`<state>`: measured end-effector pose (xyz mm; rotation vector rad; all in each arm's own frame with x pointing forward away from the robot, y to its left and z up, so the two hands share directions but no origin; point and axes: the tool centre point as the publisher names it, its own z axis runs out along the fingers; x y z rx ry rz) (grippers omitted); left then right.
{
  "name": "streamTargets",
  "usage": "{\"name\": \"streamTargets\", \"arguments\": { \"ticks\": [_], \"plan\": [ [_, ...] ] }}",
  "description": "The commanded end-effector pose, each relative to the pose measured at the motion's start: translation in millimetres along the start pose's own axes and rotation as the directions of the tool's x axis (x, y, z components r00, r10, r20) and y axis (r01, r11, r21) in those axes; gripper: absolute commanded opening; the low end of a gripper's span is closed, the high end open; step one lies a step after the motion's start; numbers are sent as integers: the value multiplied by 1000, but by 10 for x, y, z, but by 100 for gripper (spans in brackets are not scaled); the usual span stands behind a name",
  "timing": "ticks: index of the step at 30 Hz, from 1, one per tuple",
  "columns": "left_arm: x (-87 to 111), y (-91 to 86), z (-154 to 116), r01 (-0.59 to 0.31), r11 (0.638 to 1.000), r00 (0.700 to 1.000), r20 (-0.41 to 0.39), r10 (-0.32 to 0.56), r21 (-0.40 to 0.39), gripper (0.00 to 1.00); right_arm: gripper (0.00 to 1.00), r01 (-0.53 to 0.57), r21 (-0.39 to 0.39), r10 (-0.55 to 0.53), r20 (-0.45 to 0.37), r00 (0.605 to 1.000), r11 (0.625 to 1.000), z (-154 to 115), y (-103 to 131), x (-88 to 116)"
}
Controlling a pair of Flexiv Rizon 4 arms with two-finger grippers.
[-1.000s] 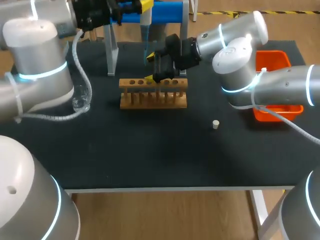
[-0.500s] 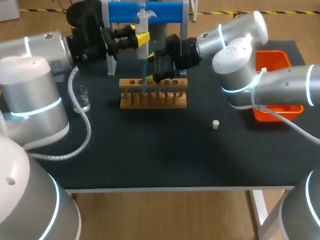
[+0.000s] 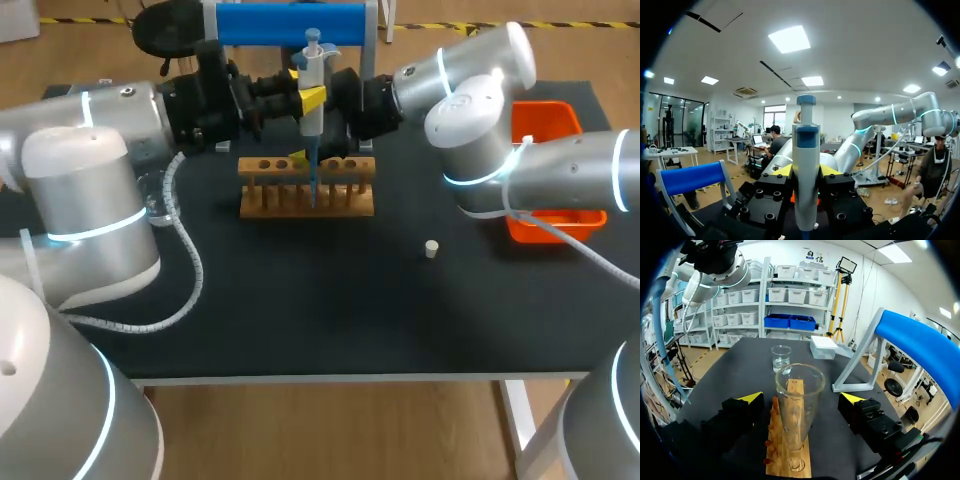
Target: Invert the test tube, pick up the pipette, mount the tip to pipette, aspirate from beaker and dispense into the tube, eject the tip, return the pipette, and cap with the stopper.
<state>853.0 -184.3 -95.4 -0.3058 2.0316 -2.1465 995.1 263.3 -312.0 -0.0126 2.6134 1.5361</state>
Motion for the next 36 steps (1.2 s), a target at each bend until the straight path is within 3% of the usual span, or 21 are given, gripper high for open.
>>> {"name": "streamTargets", "arguments": {
  "ticks": [1,11,14,36],
  "plan": [
    [-40,21,69,-4,1000,1000,-11,4,-2,0,100,-1,2,1,-1,1000,1000,-4,2,0],
    [1,72,34,-15,1000,1000,-13,16,15,0,100,-1,2,1,-1,1000,1000,-4,2,0],
    [15,64,53,-30,999,999,-24,29,-42,0,100,-1,2,1,-1,1000,1000,-4,2,0],
    [56,23,66,-70,997,997,-30,68,-45,0,100,-1,2,1,-1,1000,1000,-4,2,0]
  ]
}}
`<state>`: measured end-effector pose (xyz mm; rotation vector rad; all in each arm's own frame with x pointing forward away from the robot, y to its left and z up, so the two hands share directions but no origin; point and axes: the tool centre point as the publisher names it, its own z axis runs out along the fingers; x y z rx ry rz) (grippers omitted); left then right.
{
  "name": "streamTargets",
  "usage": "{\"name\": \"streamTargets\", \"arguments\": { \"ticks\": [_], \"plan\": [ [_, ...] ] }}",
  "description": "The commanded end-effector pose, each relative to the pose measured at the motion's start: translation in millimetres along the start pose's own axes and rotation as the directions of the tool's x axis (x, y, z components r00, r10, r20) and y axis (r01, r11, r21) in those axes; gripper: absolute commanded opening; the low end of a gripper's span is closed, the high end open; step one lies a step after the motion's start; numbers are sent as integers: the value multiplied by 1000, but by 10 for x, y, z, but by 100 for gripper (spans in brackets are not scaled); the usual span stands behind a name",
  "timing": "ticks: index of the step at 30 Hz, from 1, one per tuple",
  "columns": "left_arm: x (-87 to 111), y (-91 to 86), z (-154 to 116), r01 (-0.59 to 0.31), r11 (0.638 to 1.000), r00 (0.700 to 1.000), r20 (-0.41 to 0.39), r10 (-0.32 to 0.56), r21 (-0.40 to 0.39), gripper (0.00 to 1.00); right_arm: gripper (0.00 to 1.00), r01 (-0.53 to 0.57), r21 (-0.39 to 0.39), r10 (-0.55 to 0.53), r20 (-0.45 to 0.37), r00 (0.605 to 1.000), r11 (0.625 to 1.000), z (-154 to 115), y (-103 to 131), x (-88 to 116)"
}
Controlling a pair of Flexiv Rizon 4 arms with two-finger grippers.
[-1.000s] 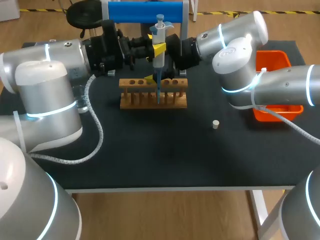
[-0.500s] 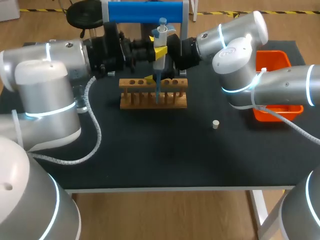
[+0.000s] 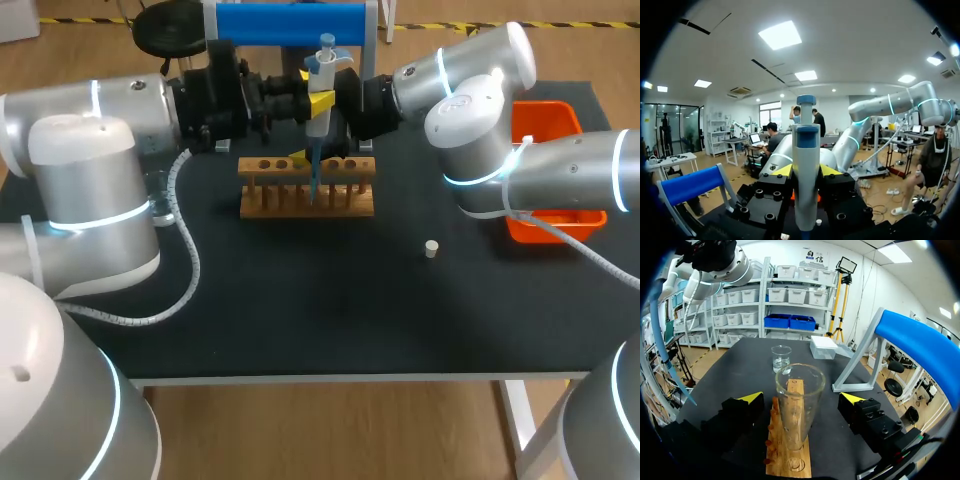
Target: Invert the test tube, pick up the pipette, mount the tip to pipette, aspirate from beaker and dispense into the tube, eject the tip, return the pipette, and cap with the stopper.
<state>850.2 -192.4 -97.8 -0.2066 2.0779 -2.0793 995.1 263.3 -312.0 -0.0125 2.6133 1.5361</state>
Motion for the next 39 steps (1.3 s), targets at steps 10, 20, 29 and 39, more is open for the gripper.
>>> {"name": "streamTargets", "arguments": {
  "ticks": [10,20,29,39],
  "plan": [
    [9,-5,-4,0,1000,1000,2,0,0,0,100,11,-14,-11,9,1000,1000,-317,-30,62],
    [9,-5,-4,0,1000,1000,2,0,0,0,100,10,-74,-8,28,1000,997,-1136,-134,317],
    [9,-5,-4,0,1000,1000,2,0,0,0,100,32,-175,-30,16,999,984,-1586,50,623],
    [9,-5,-4,0,1000,1000,2,0,0,0,100,10,-311,-14,-10,1000,950,-1891,399,968]
  ]
}}
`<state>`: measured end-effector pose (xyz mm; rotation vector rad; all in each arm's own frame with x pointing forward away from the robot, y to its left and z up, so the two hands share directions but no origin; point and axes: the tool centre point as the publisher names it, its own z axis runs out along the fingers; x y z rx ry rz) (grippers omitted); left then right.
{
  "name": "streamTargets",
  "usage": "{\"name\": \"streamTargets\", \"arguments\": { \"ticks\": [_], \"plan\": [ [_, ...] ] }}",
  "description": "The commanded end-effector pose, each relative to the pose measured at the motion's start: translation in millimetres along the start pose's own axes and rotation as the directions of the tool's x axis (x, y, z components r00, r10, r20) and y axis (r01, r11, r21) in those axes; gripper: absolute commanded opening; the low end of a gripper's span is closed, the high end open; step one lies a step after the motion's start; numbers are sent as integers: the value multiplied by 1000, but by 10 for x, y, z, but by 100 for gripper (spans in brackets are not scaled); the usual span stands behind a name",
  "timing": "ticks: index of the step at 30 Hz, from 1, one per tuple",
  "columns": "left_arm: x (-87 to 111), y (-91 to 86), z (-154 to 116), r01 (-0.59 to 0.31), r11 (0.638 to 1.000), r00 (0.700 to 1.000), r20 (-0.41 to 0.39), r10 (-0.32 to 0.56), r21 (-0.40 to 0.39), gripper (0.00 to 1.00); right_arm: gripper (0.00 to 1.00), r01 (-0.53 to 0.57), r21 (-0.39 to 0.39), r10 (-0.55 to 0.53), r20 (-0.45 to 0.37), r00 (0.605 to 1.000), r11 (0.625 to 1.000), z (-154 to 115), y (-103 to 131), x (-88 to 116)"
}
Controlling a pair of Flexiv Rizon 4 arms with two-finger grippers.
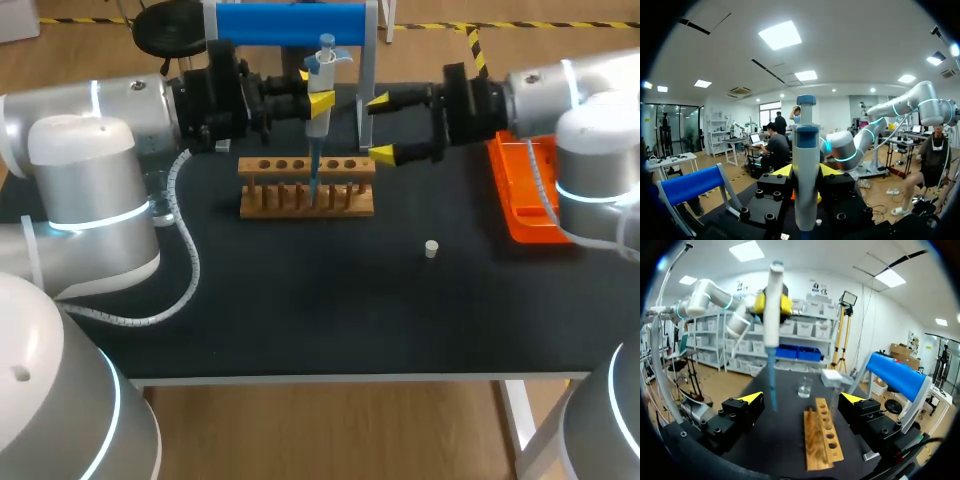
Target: Invert the test tube, pick up the pipette, mount the tip to pipette, aspirate from beaker and dispense into the tube, eject the tip, return the pipette, and cap with the stopper.
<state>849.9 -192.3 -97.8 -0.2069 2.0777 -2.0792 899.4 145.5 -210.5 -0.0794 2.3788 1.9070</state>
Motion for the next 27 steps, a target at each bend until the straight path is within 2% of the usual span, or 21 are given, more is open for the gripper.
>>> {"name": "streamTargets", "arguments": {
  "ticks": [1,7,14,27],
  "plan": [
    [5,-6,-2,0,1000,1000,2,0,0,0,100,-8,-46,8,9,1000,999,-262,154,211],
    [5,-6,-2,0,1000,1000,2,0,0,0,100,-85,-127,78,-58,995,988,-196,332,377],
    [5,-6,-2,0,1000,1000,2,0,0,0,100,-104,-169,92,-73,993,980,-76,506,533],
    [5,-6,-2,0,1000,1000,2,0,0,0,100,-94,-231,74,-95,993,968,296,719,531]
  ]
}}
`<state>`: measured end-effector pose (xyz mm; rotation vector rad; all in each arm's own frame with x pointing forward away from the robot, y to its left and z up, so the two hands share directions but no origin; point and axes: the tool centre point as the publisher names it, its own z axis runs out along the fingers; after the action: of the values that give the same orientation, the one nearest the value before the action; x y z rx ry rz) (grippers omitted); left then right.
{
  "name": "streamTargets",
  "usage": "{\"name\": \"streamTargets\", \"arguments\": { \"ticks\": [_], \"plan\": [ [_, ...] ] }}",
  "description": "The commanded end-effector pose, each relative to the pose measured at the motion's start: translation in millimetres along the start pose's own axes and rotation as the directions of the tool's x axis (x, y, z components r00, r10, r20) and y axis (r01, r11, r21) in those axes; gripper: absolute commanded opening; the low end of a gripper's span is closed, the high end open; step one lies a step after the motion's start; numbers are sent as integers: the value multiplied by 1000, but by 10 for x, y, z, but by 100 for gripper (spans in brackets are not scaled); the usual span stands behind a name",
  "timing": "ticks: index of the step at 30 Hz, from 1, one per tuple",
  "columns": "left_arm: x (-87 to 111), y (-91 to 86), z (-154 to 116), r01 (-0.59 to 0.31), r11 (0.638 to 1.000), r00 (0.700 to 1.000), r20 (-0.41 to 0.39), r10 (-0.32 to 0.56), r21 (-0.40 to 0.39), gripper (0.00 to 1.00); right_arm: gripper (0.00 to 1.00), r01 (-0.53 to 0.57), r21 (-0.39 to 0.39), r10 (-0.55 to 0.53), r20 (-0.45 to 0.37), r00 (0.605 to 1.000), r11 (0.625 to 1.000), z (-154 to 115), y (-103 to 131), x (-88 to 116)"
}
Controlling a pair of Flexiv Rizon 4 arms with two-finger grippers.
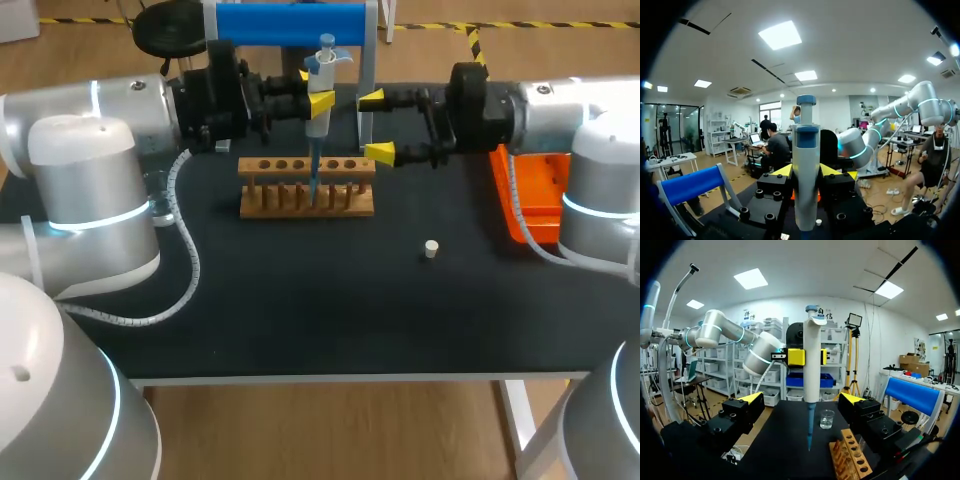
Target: Invert the test tube, pick up the pipette, mount the tip to pipette, aspirate from beaker and dispense into the tube, eject the tip, return the pipette, and cap with the stopper.
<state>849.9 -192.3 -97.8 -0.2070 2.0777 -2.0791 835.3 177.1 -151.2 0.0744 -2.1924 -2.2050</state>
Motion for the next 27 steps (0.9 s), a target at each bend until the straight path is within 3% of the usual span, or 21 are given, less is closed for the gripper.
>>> {"name": "streamTargets", "arguments": {
  "ticks": [1,16,27],
  "plan": [
    [6,-6,-2,0,1000,1000,1,0,0,0,100,0,-13,0,-5,1000,1000,161,-6,-70],
    [6,-6,-2,0,1000,1000,1,0,0,0,100,-16,-26,17,10,1000,1000,458,5,-261],
    [6,-6,-2,0,1000,1000,1,0,0,0,100,-10,-37,10,-17,1000,999,601,68,-234]
  ]
}}
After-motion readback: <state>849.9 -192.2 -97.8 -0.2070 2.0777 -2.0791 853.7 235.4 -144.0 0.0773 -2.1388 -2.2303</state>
